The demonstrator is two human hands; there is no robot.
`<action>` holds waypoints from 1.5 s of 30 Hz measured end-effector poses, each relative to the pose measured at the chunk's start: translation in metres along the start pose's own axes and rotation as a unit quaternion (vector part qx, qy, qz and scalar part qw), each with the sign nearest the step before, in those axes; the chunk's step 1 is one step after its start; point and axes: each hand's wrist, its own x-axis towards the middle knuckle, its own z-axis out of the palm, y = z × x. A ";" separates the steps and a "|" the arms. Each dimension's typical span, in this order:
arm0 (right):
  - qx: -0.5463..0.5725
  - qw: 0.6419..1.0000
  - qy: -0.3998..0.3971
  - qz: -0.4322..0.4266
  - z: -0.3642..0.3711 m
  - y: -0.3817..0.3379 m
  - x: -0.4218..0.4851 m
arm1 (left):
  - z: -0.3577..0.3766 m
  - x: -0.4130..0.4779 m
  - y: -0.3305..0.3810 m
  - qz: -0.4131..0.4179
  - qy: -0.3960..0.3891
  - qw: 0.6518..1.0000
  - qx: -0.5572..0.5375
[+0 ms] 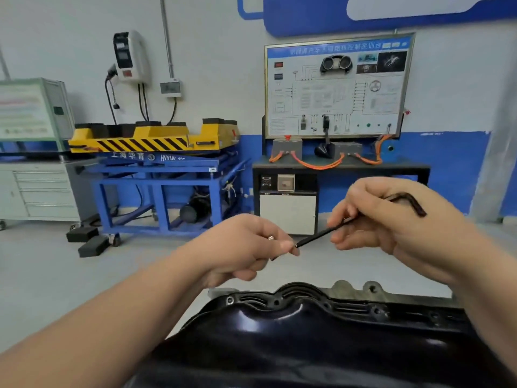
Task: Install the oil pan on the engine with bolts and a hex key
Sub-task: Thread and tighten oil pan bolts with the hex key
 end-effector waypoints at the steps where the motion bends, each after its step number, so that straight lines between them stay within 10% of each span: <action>1: -0.003 1.000 -0.017 -0.006 -0.001 0.002 -0.001 | 0.001 -0.001 -0.005 0.001 -0.014 1.000 0.002; 16: -0.146 0.984 -0.102 -0.015 0.036 -0.013 0.011 | -0.014 -0.019 -0.025 0.133 -0.039 0.965 0.224; 45: -0.328 0.928 -0.178 -0.020 0.063 -0.019 0.003 | -0.008 -0.017 -0.024 0.204 -0.038 0.945 0.251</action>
